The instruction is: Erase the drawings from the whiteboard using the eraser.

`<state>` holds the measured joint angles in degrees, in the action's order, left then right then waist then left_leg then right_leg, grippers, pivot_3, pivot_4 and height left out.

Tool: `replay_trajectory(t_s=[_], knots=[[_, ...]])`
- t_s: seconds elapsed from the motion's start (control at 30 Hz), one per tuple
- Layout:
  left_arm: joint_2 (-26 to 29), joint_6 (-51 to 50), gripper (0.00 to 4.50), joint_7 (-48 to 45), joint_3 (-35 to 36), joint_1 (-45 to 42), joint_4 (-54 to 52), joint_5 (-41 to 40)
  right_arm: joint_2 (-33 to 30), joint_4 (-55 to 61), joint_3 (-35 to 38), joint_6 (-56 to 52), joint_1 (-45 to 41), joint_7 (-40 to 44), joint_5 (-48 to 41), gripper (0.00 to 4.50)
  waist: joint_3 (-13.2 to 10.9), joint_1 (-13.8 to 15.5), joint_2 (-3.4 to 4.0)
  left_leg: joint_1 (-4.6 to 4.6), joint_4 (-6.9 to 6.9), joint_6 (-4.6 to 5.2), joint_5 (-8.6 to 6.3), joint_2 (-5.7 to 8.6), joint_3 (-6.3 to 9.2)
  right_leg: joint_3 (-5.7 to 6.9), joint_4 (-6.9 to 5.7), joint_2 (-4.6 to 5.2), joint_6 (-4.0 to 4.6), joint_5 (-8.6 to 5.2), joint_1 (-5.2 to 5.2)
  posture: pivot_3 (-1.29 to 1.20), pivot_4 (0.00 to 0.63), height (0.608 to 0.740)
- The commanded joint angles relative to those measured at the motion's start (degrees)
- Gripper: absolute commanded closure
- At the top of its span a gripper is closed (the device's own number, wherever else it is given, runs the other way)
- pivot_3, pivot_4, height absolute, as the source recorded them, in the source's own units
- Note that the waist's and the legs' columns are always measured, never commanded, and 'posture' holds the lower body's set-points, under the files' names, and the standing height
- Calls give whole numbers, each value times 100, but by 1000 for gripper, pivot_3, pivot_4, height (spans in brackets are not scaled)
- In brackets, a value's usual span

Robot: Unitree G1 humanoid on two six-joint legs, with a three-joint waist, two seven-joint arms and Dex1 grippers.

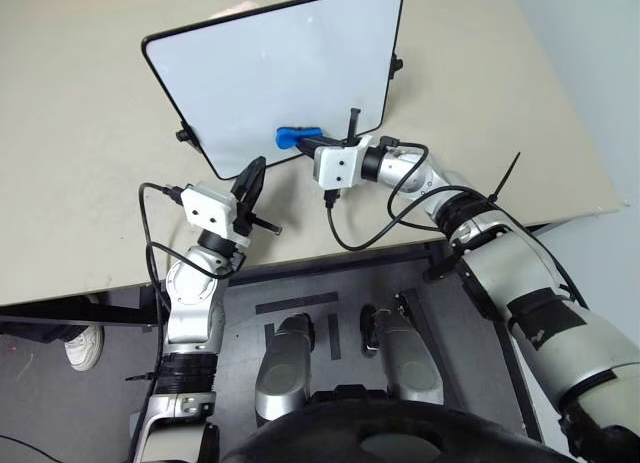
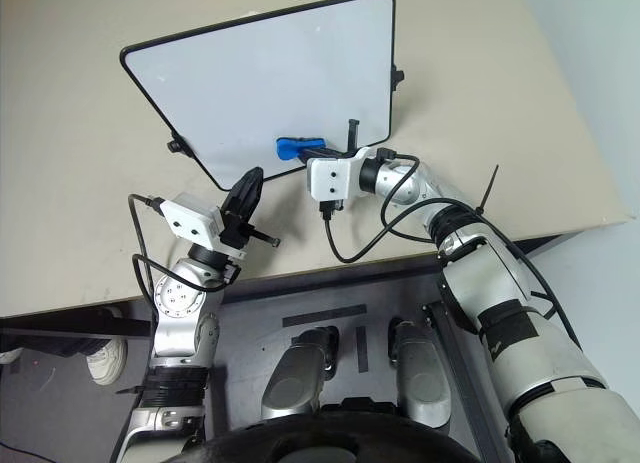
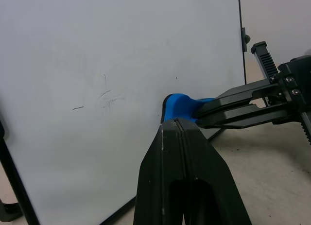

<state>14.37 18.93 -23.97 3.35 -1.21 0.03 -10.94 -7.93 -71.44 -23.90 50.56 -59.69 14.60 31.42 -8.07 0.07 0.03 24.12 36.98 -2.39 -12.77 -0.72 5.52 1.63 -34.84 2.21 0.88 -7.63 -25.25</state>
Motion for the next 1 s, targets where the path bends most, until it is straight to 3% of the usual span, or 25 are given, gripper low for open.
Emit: replay_trajectory(t_s=[0.03, 0.27, 0.57, 0.73, 0.83, 0.9, 1.0], knots=[[-17, 130, 4500, -52, -31, -77, -71, 6, -147, 239, 93, -136, -360, -946, 107, 4440, 0, 5, 1, 3, 0, 0, 0, 0, 0, 0, -1, 0, 0, 0, -3, 0, 150, 740], [-36, 123, 4500, -94, -37, -118, -46, 4, -342, 339, 84, -49, -590, -2050, 387, 4440, -5, -3, 7, 3, 0, -2, -1, -2, 0, -1, -10, 0, 31, 41, -11, 0, 150, 740], [-68, 131, 4500, -88, -29, -142, -10, 20, -332, 338, -53, 94, -512, -2054, 335, 4440, -5, -6, 7, -5, -34, 1, 1, -15, -12, 0, -7, 0, -15, 16, -9, 0, 150, 740], [-85, 147, 4500, -50, -1, -112, -52, 41, -382, 339, 46, 299, -139, -913, -151, 4440, -4, -3, 6, -5, -34, -4, 23, -18, -15, 1, -9, 0, 0, 32, -7, 0, 150, 740], [-74, 143, 4500, -42, 18, -32, -125, 35, -589, 641, 153, 334, 295, 594, -852, 4440, -3, 6, 4, 1, -25, -10, 31, -18, -21, 1, -1, 0, -7, 12, -6, 0, 150, 740], [-64, 130, 4500, -44, 23, 12, -163, 27, -821, 1209, 250, 111, 694, 1655, -1484, 4440, -2, 15, 3, 15, -3, -12, 32, -18, -25, 2, 0, 0, -20, -4, -9, 0, 150, 740], [-46, 103, 4500, -72, 15, 48, -185, 6, -1254, 2306, 345, -424, 1258, 2579, -2110, 4440, -2, 61, 3, 42, 15, 7, -5, -15, -29, 2, 16, 2, -28, -10, -12, 0, 150, 740]])
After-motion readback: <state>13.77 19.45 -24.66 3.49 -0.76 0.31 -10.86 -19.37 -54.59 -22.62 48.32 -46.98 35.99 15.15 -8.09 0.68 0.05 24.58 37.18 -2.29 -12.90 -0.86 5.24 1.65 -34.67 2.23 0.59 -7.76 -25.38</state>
